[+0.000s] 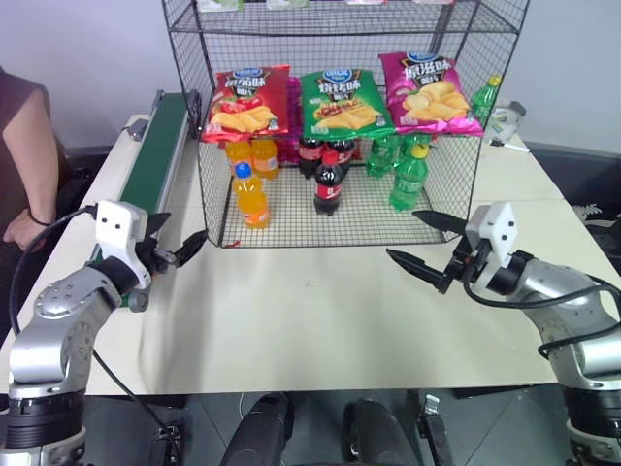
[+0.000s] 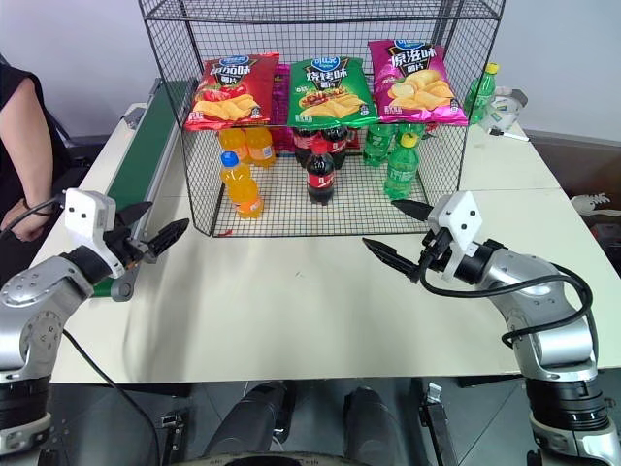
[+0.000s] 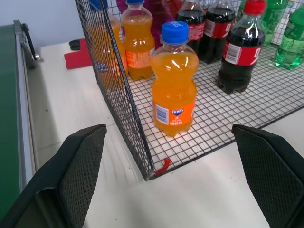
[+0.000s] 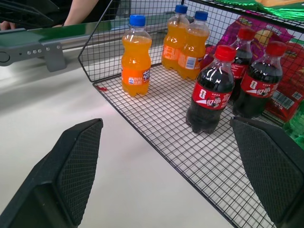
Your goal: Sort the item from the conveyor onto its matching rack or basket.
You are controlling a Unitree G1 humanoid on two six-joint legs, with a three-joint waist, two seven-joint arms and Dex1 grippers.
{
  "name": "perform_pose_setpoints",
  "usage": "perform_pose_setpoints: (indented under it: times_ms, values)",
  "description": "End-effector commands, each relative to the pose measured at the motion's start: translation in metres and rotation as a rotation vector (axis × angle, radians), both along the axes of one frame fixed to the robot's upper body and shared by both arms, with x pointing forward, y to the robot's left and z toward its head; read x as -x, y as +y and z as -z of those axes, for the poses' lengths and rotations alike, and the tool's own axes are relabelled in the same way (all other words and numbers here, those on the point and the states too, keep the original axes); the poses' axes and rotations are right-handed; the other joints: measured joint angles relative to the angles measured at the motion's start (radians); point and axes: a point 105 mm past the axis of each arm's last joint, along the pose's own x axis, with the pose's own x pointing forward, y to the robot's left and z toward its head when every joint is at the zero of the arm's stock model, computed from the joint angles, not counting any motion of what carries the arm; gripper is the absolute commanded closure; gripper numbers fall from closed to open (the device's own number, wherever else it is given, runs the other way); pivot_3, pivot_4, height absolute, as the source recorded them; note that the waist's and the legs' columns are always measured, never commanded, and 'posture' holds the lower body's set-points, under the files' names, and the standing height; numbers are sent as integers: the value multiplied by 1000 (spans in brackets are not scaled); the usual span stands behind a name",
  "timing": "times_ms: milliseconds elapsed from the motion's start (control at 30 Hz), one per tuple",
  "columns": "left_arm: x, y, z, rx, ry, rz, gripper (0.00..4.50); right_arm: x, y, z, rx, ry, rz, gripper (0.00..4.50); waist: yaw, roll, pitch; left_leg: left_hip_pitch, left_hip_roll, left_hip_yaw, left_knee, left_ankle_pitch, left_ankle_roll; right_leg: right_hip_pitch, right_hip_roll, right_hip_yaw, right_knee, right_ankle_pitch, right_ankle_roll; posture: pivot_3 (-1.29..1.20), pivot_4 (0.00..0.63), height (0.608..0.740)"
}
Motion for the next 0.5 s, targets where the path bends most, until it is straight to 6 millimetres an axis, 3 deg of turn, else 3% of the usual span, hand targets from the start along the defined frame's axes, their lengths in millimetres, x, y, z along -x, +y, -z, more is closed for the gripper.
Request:
perform_pose_setpoints:
  times_ms: [33,500]
  values:
    - [4,1,-11,-23,-48,5,70,2,4,-12,-8,-58,-9,0,0,0,0,0,0,0,0,0,0,0,0,0,0,0,0,0,150,740]
    - [11,9,-15,-30,-45,-29,70,3,4,-4,-17,-34,-28,0,0,0,0,0,0,0,0,0,0,0,0,0,-1,0,0,0,150,740]
